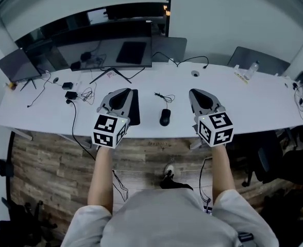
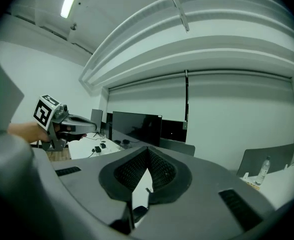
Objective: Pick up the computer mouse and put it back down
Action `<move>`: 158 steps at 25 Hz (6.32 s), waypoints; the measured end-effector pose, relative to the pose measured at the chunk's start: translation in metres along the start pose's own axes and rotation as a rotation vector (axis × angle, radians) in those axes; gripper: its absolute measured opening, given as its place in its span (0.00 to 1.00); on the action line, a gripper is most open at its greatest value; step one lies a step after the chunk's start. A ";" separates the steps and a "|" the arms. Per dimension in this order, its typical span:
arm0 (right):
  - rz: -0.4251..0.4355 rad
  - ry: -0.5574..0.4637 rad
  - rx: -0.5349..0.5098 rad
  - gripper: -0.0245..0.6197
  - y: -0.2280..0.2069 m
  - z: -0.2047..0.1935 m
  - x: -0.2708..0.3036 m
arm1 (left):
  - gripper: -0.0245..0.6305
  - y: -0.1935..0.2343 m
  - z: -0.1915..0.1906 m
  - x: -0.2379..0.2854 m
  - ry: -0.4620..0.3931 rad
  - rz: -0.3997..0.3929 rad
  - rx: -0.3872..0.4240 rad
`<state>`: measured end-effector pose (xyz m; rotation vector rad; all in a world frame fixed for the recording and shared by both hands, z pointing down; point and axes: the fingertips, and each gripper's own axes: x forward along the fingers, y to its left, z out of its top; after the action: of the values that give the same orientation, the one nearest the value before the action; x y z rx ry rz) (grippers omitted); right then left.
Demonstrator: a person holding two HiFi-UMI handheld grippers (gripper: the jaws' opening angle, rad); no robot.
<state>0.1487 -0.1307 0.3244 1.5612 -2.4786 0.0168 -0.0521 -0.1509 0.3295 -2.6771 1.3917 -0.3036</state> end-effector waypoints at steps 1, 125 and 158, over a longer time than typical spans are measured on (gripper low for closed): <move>0.004 0.010 0.000 0.06 -0.013 -0.003 0.009 | 0.06 0.001 0.000 0.017 0.004 0.006 -0.009; 0.135 0.383 0.137 0.06 0.013 -0.179 0.207 | 0.52 0.099 -0.386 0.122 0.617 0.116 -0.473; 0.211 -0.112 -0.205 0.06 0.048 0.099 0.207 | 0.07 0.200 0.017 0.007 -0.058 0.307 0.024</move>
<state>0.0029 -0.3062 0.2711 1.2465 -2.6240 -0.2896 -0.2033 -0.2715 0.2761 -2.3837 1.7350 -0.2089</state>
